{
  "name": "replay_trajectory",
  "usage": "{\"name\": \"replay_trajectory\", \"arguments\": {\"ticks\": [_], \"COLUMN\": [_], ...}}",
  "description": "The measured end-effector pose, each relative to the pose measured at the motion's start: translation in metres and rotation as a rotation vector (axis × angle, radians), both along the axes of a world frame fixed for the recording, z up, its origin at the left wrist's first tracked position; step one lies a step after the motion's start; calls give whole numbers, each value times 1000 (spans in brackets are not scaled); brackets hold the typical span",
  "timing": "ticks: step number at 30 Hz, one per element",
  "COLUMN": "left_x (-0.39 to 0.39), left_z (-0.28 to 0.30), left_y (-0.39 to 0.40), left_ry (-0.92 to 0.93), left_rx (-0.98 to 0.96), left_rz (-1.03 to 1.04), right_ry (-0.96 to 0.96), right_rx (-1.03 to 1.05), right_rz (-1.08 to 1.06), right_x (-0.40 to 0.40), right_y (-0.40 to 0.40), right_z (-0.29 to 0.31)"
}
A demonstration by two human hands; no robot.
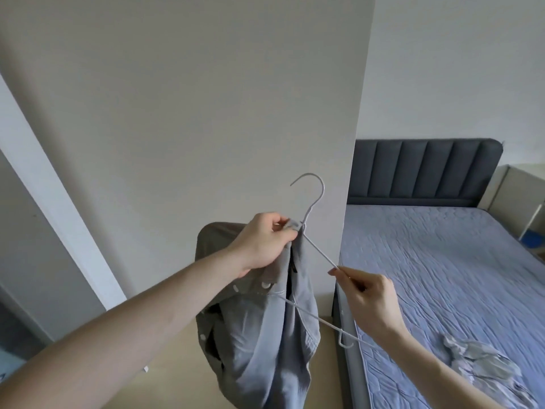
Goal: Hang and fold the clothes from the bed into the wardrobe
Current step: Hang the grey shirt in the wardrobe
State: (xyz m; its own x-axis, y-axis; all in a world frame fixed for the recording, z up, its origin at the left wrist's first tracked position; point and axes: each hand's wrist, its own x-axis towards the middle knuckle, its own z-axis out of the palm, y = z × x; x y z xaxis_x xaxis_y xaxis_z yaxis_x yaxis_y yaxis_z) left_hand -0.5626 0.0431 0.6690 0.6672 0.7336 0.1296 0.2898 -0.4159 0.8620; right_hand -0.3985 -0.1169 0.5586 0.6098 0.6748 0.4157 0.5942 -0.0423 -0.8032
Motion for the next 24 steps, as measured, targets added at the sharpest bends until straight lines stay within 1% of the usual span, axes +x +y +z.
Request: {"name": "replay_trajectory", "arguments": {"ticks": [2, 3, 5, 7, 8, 10, 11, 13, 14, 16, 17, 18, 20, 21, 22, 24], "left_x": [-8, -12, -19, -24, -26, -27, -26, -22, -21, -18, -18, -17, -17, -17, -17, -15], "left_z": [5, 9, 17, 24, 29, 35, 37, 38, 39, 40, 42, 44, 49, 51, 53, 55], "left_y": [-2, -2, 4, 16, 23, 39, 47, 61, 67, 72, 74, 74, 76, 78, 79, 81], "left_ry": [133, 208, 344, 416, 402, 320, 325, 399, 414, 377, 348, 322, 258, 222, 190, 156], "left_rx": [220, 281, 342, 484, 526, 457, 460, 565, 587, 619, 654, 697, 759, 766, 761, 734], "left_rz": [-74, -128, -236, -263, -267, -279, -272, -208, -183, -170, -161, -137, -71, -44, -21, -11], "right_ry": [45, 59, 69, 73, 74, 102, 124, 147, 149, 160, 215, 351, 798, 978, 1057, 970], "right_rx": [52, 77, 120, 146, 155, 187, 208, 234, 233, 204, 205, 217, 267, 274, 209, -57], "right_rz": [-4, -4, 8, 32, 38, 45, 48, 52, 63, 134, 192, 232, 244, 219, 179, 99], "right_x": [2, 3, 6, 6, 6, 5, 4, 4, 5, 8, 13, 21, 37, 42, 43, 34], "right_y": [-1, -1, -2, 0, 2, 7, 10, 12, 14, 14, 14, 13, 8, 4, 2, 1], "right_z": [-7, -10, -16, -20, -22, -21, -19, -16, -14, -9, -9, -8, -6, -14, -23, -50]}}
